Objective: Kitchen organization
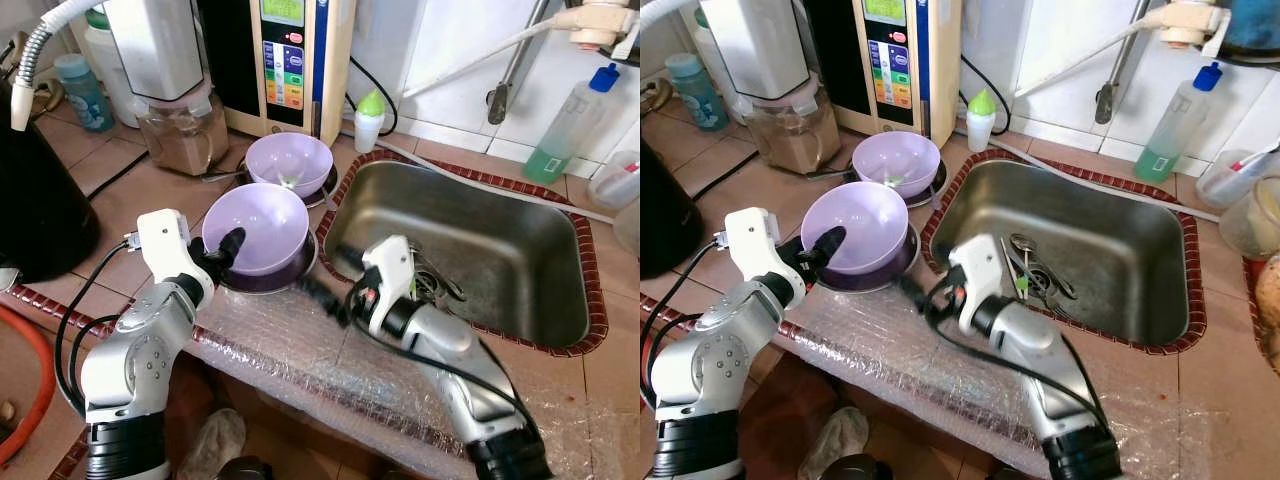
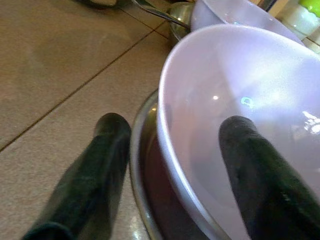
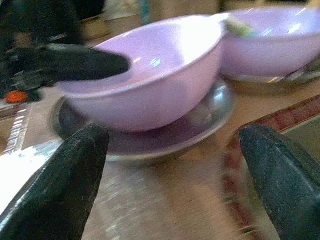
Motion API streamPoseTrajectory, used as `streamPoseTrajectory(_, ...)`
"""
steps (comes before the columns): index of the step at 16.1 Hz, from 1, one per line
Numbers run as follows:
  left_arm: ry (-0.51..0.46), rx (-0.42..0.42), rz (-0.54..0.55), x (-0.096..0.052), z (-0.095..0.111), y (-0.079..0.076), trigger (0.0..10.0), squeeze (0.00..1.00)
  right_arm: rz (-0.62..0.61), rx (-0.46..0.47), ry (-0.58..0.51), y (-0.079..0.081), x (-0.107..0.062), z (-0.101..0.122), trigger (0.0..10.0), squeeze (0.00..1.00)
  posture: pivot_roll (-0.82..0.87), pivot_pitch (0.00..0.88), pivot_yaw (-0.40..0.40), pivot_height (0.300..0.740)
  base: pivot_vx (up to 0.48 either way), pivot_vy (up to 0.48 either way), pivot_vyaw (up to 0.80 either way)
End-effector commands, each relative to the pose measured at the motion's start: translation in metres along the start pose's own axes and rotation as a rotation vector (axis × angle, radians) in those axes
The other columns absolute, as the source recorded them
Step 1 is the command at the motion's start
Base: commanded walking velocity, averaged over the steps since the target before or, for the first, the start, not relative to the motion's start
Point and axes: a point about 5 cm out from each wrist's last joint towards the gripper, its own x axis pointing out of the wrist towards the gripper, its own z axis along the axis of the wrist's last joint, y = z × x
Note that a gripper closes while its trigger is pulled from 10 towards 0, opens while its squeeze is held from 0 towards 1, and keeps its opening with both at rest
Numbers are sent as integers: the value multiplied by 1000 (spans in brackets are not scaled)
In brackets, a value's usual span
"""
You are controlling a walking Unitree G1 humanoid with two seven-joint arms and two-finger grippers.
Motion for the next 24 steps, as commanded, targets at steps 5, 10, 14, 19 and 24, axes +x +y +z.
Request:
streamPoseTrajectory(5, -26, 21, 24, -1, 0, -1, 0, 0, -1, 14, -4, -2, -1, 5, 10000, 0, 70, 0, -8, 740, 0, 0, 0)
streamPoseTrajectory(10, -34, 27, 37, -1, -4, -1, 0, 0, -26, 34, 14, -3, 0, -2, 10000, 0, 70, 0, -6, 740, 0, 0, 0)
streamPoseTrajectory(14, -86, 96, 15, -1, 4, -6, 0, 0, -36, 84, -2, -7, 0, 0, 10000, 0, 69, 0, -7, 740, 0, 0, 0)
streamPoseTrajectory(19, -184, 200, 3, 0, 14, -12, 0, 0, 14, 221, -98, -10, -2, 18, 10000, 0, 65, 0, -7, 740, 0, 0, 0)
streamPoseTrajectory(24, -354, 315, -9, 0, 35, -22, 0, 0, -86, 222, -243, -25, 0, 43, 10000, 0, 65, 0, -17, 740, 0, 0, 0)
